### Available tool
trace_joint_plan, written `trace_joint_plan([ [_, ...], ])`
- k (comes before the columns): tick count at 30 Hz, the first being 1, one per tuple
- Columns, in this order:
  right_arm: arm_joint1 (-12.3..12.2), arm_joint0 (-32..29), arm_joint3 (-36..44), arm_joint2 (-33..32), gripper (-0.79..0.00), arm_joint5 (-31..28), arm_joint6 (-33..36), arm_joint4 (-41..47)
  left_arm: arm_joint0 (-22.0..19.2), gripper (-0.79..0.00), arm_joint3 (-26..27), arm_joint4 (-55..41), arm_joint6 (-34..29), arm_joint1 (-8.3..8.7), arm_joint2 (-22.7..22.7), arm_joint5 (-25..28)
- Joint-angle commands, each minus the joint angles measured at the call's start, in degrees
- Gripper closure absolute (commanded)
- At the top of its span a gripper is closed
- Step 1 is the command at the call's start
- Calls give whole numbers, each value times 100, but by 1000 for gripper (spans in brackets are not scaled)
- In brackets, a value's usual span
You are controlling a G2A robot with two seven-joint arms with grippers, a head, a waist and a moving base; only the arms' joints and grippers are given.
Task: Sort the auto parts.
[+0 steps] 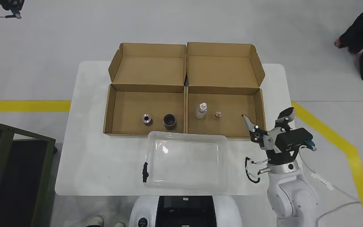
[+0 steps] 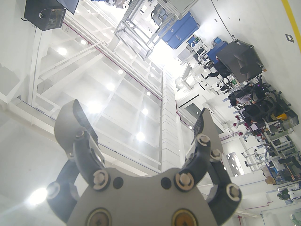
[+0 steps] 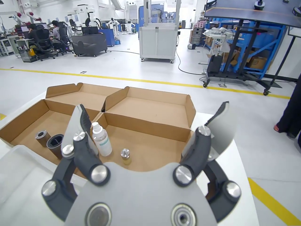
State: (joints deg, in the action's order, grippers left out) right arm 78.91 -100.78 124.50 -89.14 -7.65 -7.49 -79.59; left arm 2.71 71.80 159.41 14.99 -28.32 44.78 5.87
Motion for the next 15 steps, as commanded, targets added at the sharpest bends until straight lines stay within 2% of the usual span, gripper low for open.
trace_joint_plan([
  [1, 0, -38, -17, 11, -785, 77, -43, -16, 0, -785, 0, 0, -1, 0, 0, 0],
  [15, 4, -71, -34, 41, -784, 147, -57, 44, 0, -785, 0, 0, 0, 0, 0, 0],
])
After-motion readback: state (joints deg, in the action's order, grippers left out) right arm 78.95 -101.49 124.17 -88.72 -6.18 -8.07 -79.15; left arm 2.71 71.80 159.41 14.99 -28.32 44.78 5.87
